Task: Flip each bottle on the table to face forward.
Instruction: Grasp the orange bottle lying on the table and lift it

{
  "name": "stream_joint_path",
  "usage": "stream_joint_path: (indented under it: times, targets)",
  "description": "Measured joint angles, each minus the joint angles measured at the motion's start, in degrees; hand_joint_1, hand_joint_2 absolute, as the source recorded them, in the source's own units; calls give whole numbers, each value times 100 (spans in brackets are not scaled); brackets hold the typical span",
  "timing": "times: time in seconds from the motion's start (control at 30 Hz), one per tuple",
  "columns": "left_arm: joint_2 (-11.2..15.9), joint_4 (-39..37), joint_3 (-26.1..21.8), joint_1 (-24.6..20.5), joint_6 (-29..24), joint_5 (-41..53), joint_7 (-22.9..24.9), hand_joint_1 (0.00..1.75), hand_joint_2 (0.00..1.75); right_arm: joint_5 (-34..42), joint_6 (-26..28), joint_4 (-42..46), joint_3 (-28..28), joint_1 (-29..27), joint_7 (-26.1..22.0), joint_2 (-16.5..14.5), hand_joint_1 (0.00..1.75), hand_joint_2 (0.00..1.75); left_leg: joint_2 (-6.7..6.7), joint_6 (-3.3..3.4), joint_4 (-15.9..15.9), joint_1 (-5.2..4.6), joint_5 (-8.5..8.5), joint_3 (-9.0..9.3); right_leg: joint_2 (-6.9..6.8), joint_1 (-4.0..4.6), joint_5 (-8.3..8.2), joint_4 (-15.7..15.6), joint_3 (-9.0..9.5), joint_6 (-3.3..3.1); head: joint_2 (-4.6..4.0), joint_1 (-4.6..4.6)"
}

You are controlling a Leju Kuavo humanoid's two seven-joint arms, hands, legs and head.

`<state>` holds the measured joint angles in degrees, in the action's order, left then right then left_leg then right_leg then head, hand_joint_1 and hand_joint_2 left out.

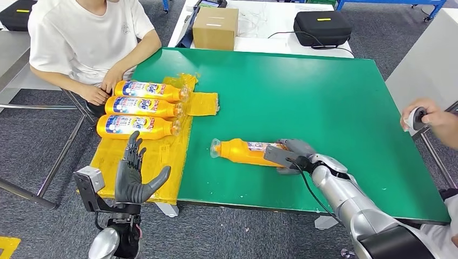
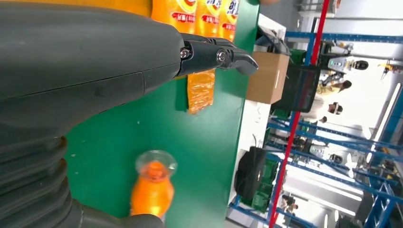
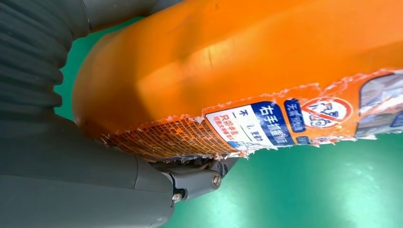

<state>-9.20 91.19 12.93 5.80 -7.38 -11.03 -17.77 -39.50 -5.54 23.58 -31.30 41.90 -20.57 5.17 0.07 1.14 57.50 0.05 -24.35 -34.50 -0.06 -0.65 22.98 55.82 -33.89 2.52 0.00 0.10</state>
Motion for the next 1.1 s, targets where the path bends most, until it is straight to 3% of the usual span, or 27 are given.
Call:
stream_joint_path:
  times: [0.17,0.3,0.47,0.63,0.97,1.1]
  targets:
    - [-5,206,-37,441,667,-482,-213,0,175,637,1777,780,377,-930,-595,-318,175,175,-3,-6,0,2,-4,-16,-1,2,3,2,-13,-1,0,-2]
    - [-34,293,-40,736,852,-561,-249,0,175,1053,2445,1968,743,-1745,-745,-690,175,175,-14,-14,-1,5,-10,-33,-3,4,14,2,-31,-9,0,-3]
    - [-65,255,156,874,799,-158,-211,0,175,1784,2491,3166,1000,-2616,-1165,-1182,175,175,-29,-16,-2,7,-12,-45,-15,4,29,2,-35,-2,0,-1]
    - [-59,250,448,965,667,165,-262,0,175,1941,2444,3671,1058,-3127,-1289,-1515,175,175,-28,-18,-2,4,-15,-47,-16,1,29,1,-38,-2,0,0]
    - [-32,251,584,1011,633,185,-266,0,175,1990,2427,3999,1121,-3331,-1306,-1625,175,175,-27,-18,-1,4,-14,-44,-15,1,28,1,-36,-1,0,-2]
    - [-8,313,678,1048,532,616,-418,0,175,1986,2363,4138,1139,-3473,-1331,-1642,175,175,-28,-18,-1,4,-15,-45,-16,2,29,1,-37,-1,0,-1]
